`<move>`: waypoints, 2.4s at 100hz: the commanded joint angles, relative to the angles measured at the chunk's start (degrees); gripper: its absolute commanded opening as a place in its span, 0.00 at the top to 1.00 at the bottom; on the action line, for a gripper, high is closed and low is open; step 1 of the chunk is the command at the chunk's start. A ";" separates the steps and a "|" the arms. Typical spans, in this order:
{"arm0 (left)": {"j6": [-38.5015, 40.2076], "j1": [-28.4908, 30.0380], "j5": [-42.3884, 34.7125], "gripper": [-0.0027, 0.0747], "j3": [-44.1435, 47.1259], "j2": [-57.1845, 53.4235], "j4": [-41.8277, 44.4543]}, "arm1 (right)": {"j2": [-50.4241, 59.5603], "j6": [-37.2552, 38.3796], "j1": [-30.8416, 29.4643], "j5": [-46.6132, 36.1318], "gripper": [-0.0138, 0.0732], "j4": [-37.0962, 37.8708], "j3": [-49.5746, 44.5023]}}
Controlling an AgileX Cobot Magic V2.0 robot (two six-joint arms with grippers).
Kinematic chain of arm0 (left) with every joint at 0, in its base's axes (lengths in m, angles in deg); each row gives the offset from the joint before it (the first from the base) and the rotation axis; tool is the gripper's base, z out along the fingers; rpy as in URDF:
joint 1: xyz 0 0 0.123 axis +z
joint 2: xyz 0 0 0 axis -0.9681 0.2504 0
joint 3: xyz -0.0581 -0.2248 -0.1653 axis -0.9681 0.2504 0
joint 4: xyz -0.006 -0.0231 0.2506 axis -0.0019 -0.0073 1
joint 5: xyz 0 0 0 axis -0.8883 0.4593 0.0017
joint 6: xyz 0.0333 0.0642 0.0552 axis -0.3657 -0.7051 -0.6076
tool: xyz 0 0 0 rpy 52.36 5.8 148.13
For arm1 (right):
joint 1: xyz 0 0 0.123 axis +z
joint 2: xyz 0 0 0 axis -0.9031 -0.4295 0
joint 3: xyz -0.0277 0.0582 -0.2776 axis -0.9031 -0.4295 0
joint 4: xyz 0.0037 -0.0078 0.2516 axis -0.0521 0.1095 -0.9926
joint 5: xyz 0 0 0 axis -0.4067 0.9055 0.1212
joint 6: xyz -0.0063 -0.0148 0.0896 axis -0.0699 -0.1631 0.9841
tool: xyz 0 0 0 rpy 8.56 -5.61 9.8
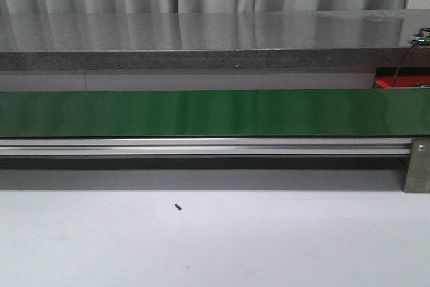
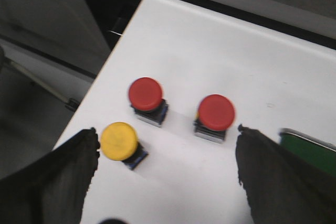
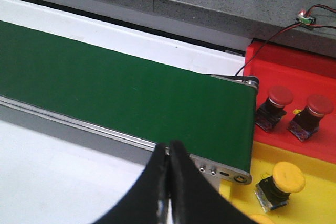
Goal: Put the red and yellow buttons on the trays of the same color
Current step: 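Set the yellow button on the conveyor start and open the left gripper, then grasp a second yellow push-button on the table with the left gripper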
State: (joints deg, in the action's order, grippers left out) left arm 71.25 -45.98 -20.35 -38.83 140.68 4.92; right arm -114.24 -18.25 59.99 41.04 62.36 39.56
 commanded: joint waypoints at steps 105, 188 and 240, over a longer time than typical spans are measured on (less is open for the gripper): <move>0.06 4.04 -7.56 0.28 -10.87 19.54 -0.16 | -0.02 -0.28 0.18 -3.85 0.98 -1.66 1.41; 0.06 3.19 -4.70 0.73 -11.63 21.84 0.11 | -0.02 -0.28 0.18 -3.85 0.98 -1.66 1.41; 0.06 0.67 6.29 0.81 -11.63 4.90 -2.02 | -0.02 -0.28 0.18 -3.85 0.98 -1.66 1.41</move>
State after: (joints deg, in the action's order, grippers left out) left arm 71.25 -43.63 -14.43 -48.65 152.19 4.62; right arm -114.24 -18.30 59.99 41.04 62.36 39.56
